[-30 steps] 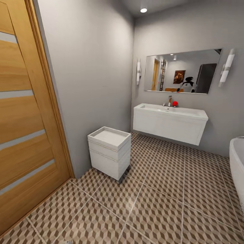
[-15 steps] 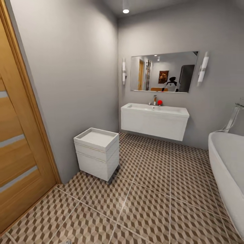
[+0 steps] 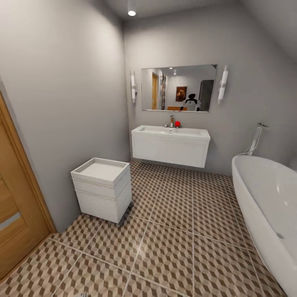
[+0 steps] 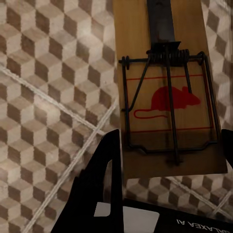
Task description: Take the four mousetraps from the cabinet in the bathroom and place them on the bathroom floor. Make sure all four end up on the same floor surface, and ensure that at least two of them are either under or directly next to the same bathroom sink.
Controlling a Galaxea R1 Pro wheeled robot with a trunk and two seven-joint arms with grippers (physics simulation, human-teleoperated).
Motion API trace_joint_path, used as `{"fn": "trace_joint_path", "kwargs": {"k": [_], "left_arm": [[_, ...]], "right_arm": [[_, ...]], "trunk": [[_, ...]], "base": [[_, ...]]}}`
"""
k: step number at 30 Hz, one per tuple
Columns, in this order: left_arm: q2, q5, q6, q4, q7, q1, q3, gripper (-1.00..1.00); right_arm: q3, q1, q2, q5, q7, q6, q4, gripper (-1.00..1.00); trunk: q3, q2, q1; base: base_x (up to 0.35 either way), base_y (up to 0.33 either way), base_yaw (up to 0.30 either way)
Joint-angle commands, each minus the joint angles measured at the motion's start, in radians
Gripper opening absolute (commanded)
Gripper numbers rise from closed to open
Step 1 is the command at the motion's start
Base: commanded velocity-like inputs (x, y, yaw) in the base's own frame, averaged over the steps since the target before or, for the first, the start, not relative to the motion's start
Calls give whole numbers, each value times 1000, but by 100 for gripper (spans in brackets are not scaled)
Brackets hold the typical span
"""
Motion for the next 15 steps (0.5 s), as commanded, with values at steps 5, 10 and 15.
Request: {"fn": "trace_joint_path", "kwargs": {"k": [5, 10, 15], "left_arm": [[-1, 9, 4, -1, -3, 0, -8, -100], [-1, 8, 2, -2, -4, 0, -9, -100], [0, 6, -2, -1, -5, 0, -10, -100]], "right_arm": [[-8, -1, 0, 10, 2, 1, 1, -100], [-8, -1, 0, 10, 3, 1, 1, -100], [-8, -1, 1, 10, 2, 1, 1, -100]], "trunk": [[-1, -1, 0], [-1, -1, 0], [-1, -1, 0]], "base": [[0, 0, -255], [0, 0, -255], [0, 0, -255]]}}
